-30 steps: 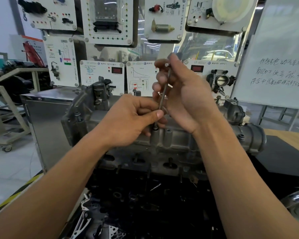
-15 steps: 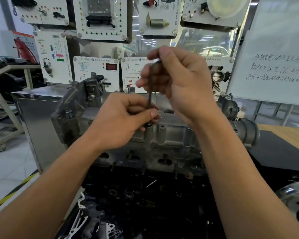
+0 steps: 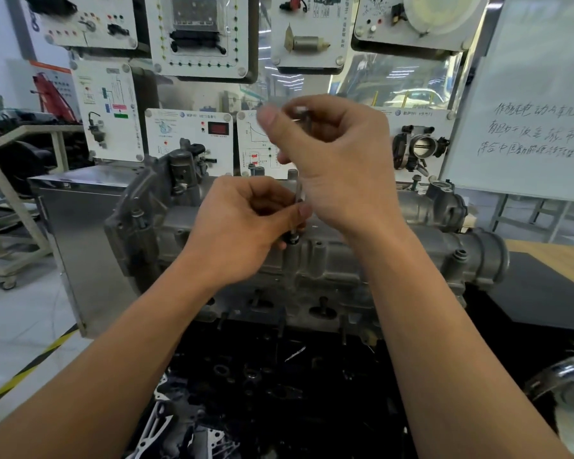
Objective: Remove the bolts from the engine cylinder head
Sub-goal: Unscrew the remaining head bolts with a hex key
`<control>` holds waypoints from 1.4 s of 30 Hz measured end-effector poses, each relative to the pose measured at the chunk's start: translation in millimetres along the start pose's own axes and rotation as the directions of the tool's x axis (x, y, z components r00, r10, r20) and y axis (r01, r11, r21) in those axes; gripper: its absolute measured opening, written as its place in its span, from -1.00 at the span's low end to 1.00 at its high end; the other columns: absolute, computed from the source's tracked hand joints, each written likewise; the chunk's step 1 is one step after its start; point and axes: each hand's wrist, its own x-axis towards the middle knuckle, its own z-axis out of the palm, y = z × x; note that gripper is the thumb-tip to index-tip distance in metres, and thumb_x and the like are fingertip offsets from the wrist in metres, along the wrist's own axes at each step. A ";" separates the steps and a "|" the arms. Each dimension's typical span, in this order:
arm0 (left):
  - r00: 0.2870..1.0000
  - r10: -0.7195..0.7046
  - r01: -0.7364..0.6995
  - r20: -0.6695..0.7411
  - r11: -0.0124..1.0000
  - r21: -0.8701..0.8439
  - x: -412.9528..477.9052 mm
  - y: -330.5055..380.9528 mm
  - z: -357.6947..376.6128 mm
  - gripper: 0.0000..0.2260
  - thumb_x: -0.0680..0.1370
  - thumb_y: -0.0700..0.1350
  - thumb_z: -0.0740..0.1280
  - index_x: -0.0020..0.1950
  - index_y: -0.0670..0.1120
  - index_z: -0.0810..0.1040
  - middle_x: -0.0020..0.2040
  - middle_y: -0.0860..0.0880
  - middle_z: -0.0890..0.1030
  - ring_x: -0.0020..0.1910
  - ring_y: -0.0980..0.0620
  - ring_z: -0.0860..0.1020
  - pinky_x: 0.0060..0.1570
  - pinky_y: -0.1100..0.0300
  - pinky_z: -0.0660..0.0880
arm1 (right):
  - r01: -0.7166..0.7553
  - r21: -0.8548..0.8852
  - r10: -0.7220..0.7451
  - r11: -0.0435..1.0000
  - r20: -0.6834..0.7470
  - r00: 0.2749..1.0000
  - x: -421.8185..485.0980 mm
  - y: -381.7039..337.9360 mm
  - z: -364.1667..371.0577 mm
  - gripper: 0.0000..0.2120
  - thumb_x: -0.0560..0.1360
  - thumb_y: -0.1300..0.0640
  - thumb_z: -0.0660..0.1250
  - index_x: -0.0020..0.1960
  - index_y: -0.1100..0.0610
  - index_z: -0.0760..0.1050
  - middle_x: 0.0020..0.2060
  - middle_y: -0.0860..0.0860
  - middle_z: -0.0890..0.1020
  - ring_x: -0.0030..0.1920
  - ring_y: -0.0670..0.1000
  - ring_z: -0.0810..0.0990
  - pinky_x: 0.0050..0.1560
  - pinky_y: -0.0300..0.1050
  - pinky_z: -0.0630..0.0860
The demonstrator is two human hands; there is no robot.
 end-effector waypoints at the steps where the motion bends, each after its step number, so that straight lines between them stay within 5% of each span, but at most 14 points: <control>1: 1.000 0.002 -0.002 -0.025 1.000 0.006 0.6 -0.4 1.1 -0.81 0.38 -0.08 0.51 -0.21 -0.20 0.63 -0.31 -0.13 0.69 -0.36 -0.03 0.64 -0.40 0.15 0.61 | 0.019 -0.045 -0.019 0.999 0.007 1.000 0.6 2.1 -3.5 -0.81 0.41 0.06 0.56 -0.12 0.15 0.63 -0.38 0.02 0.65 -0.34 -0.14 0.61 -0.31 -0.28 0.54; 10: 0.992 0.028 -0.018 -0.123 0.997 0.076 -0.2 -6.2 3.9 -0.82 0.39 -0.14 0.58 -0.22 -0.17 0.60 -0.35 -0.12 0.67 -0.43 -0.03 0.61 -0.41 0.05 0.60 | 0.018 -0.100 -0.012 0.995 0.064 0.998 -0.7 20.5 -23.2 -0.82 0.44 0.18 0.53 -0.29 0.20 0.61 -0.46 0.12 0.57 -0.46 -0.03 0.49 -0.42 -0.21 0.43; 14: 0.999 0.051 -0.051 0.005 0.998 0.036 -2.0 -2.2 -1.7 -0.89 0.57 -0.18 0.40 0.04 0.00 0.67 -0.12 0.05 0.74 -0.14 0.09 0.70 -0.29 0.19 0.62 | 0.065 -0.163 -0.047 0.984 0.110 0.993 -1.0 20.6 -26.2 -0.85 0.52 0.21 0.44 -0.21 0.22 0.63 -0.41 0.08 0.61 -0.40 -0.16 0.49 -0.36 -0.32 0.43; 17: 0.990 0.098 -0.104 0.103 0.994 0.046 0.1 4.4 -7.9 -0.77 0.62 -0.27 0.29 0.15 -0.01 0.65 -0.02 0.05 0.74 -0.01 0.11 0.69 -0.10 0.23 0.62 | 0.128 -0.184 -0.083 0.974 0.235 0.969 -0.9 17.1 -29.2 -0.85 0.58 0.22 0.35 -0.09 0.25 0.66 -0.30 0.18 0.67 -0.33 0.02 0.61 -0.32 -0.17 0.55; 22: 0.995 0.086 -0.091 0.051 0.991 0.096 2.4 9.5 -8.9 -0.85 0.56 -0.28 0.38 0.03 -0.07 0.69 -0.17 0.03 0.75 -0.16 0.09 0.72 -0.15 0.25 0.62 | 0.107 -0.137 -0.064 0.985 0.287 0.956 -1.3 14.6 -27.5 -0.81 0.61 0.23 0.30 -0.09 0.29 0.63 -0.51 -0.09 0.54 -0.50 -0.21 0.46 -0.44 -0.39 0.38; 25: 0.996 0.090 -0.086 -0.020 0.985 0.148 3.5 12.0 -6.3 -0.96 0.49 -0.21 0.49 -0.08 -0.15 0.69 -0.26 -0.04 0.73 -0.26 -0.01 0.71 -0.19 0.02 0.67 | 0.132 -0.098 -0.110 0.986 0.202 0.973 -1.2 15.5 -24.0 -0.79 0.53 0.18 0.43 -0.27 0.18 0.62 -0.55 -0.08 0.50 -0.49 -0.20 0.42 -0.41 -0.37 0.35; 27: 0.989 0.134 -0.122 -0.056 0.977 0.174 5.1 13.3 -3.3 -0.87 0.43 -0.18 0.54 -0.14 -0.21 0.65 -0.29 -0.13 0.69 -0.30 -0.14 0.68 -0.22 -0.09 0.65 | 0.121 -0.080 -0.109 0.989 0.148 0.983 -1.0 15.6 -23.0 -0.81 0.46 0.18 0.51 -0.31 0.15 0.61 -0.54 -0.14 0.52 -0.49 -0.21 0.44 -0.41 -0.37 0.38; 31: 0.985 0.160 -0.145 -0.071 0.972 0.183 7.2 14.4 0.0 -0.80 0.41 -0.18 0.57 -0.18 -0.23 0.59 -0.33 -0.15 0.64 -0.38 -0.09 0.60 -0.26 0.04 0.61 | 0.110 -0.049 -0.103 0.993 0.127 0.987 -0.7 16.2 -24.7 -0.87 0.46 0.22 0.50 -0.27 0.15 0.64 -0.46 -0.02 0.57 -0.42 -0.15 0.47 -0.36 -0.31 0.40; 34: 0.993 0.076 -0.091 0.085 0.979 0.182 5.9 15.1 -5.0 -0.91 0.54 -0.17 0.44 0.01 -0.15 0.67 -0.17 -0.09 0.73 -0.13 -0.09 0.71 0.03 -0.07 0.63 | 0.110 -0.056 -0.096 0.992 0.210 0.973 -0.3 16.8 -26.7 -0.86 0.55 0.24 0.39 -0.16 0.23 0.66 -0.42 0.06 0.60 -0.37 -0.14 0.50 -0.32 -0.30 0.43; 37: 0.978 0.057 -0.092 0.202 0.981 0.170 3.8 14.4 -11.4 -0.82 0.62 -0.25 0.31 0.15 -0.16 0.66 -0.04 -0.03 0.74 0.01 0.06 0.70 0.16 0.05 0.59 | 0.140 -0.144 -0.096 0.980 0.278 0.956 0.3 15.2 -29.5 -0.79 0.61 0.19 0.30 0.01 0.29 0.66 -0.21 0.29 0.65 -0.23 0.01 0.62 -0.21 -0.18 0.54; 39: 0.982 0.053 -0.081 0.180 0.985 0.150 3.1 13.9 -11.8 -0.82 0.62 -0.28 0.30 0.14 -0.17 0.66 -0.06 -0.02 0.75 -0.03 0.07 0.71 0.08 0.11 0.62 | 0.122 -0.171 -0.063 0.978 0.319 0.946 0.6 14.2 -31.3 -0.79 0.64 0.19 0.25 0.14 0.22 0.63 -0.30 0.03 0.71 -0.27 -0.05 0.67 -0.32 -0.21 0.55; 42: 0.996 0.032 -0.041 0.078 0.992 0.122 3.5 12.7 -7.3 -0.92 0.56 -0.25 0.39 -0.01 -0.17 0.68 -0.19 -0.03 0.74 -0.19 0.07 0.72 -0.14 0.15 0.67 | 0.108 -0.140 -0.061 0.984 0.305 0.951 2.4 17.7 -30.6 -0.79 0.64 0.20 0.26 0.07 0.28 0.63 -0.60 -0.21 0.44 -0.55 -0.21 0.42 -0.47 -0.46 0.29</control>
